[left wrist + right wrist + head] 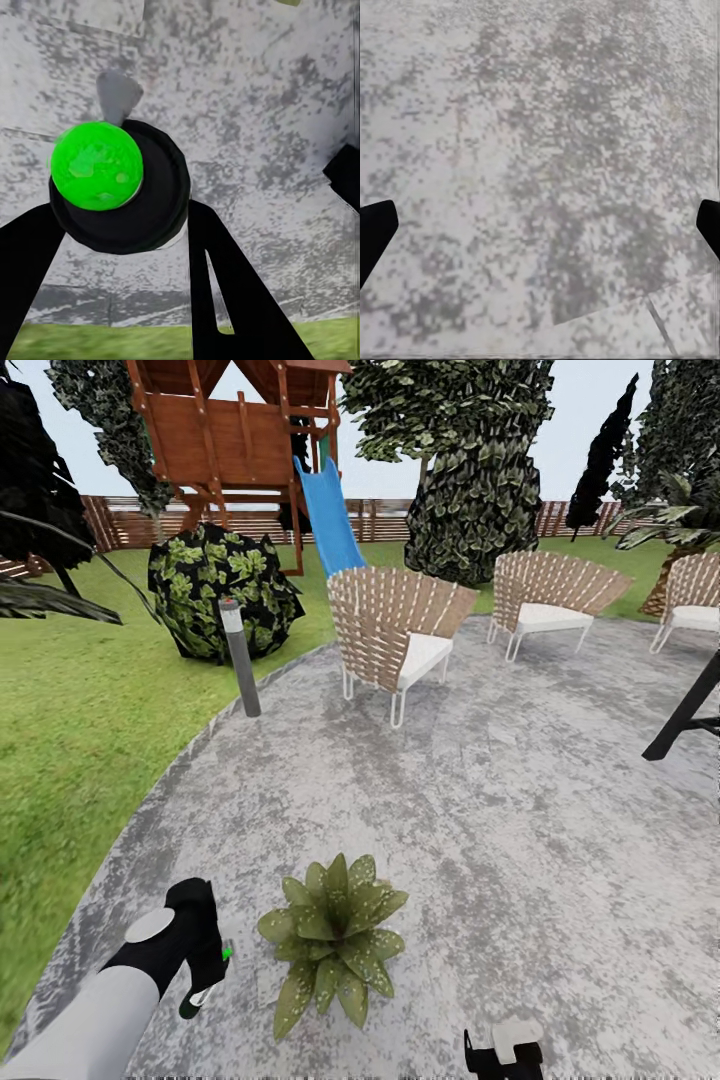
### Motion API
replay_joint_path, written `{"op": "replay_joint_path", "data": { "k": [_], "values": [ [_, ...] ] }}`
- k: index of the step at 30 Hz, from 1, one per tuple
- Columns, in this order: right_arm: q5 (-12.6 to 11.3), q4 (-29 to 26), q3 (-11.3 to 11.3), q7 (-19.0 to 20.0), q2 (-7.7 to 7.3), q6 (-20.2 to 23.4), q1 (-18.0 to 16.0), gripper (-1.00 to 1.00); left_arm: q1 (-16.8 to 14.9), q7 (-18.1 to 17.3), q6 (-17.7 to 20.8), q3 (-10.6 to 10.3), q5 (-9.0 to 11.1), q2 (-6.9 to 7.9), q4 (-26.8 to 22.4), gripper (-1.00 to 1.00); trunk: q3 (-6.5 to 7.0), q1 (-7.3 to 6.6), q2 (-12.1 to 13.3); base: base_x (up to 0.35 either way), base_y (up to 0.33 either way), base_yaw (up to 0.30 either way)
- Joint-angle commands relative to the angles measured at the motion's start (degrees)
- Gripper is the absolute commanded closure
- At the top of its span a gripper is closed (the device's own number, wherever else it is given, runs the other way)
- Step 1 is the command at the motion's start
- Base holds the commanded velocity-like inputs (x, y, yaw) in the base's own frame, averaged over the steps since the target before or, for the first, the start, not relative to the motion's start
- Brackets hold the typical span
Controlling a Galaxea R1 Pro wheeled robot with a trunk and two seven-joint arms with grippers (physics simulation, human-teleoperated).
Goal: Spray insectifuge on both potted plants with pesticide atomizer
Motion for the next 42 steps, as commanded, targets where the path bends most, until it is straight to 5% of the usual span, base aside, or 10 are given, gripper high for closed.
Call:
{"op": "replay_joint_path", "data": {
  "k": [1,9,15,29,42],
  "values": [
    [-0.26,0.05,0.49,-0.32,0.01,-0.11,-0.03,-1.0,-0.01,-0.31,0.59,-0.26,-0.01,0.01,-0.11,1.0,-0.05,-0.03,-0.02,-0.217,-0.15,0.001],
    [-0.26,0.05,0.49,-0.32,0.01,-0.11,-0.03,-1.0,-0.26,-0.24,0.74,-0.3,-0.46,-0.49,-0.42,1.0,-0.05,-0.03,-0.02,-0.184,-0.116,0.0],
    [-0.26,0.05,0.49,-0.32,0.1,-0.11,-0.03,-1.0,-0.7,-0.26,6.99,-0.26,-0.99,-0.33,-0.65,1.0,-0.05,-0.03,-0.02,-0.004,-0.002,0.165],
    [-0.24,0.05,0.49,-0.3,0.1,-0.11,-0.03,-1.0,-0.32,-0.09,7.53,-0.04,-0.86,-0.56,-0.63,1.0,-0.05,-0.03,-0.02,0.031,-0.031,0.081],
    [-0.22,0.05,0.49,-0.31,0.1,-0.11,-0.03,-1.0,-0.36,0.12,7.45,0.09,-0.34,-1.16,-0.66,1.0,-0.05,-0.03,-0.02,-0.247,-0.152,0.001]
  ]
}}
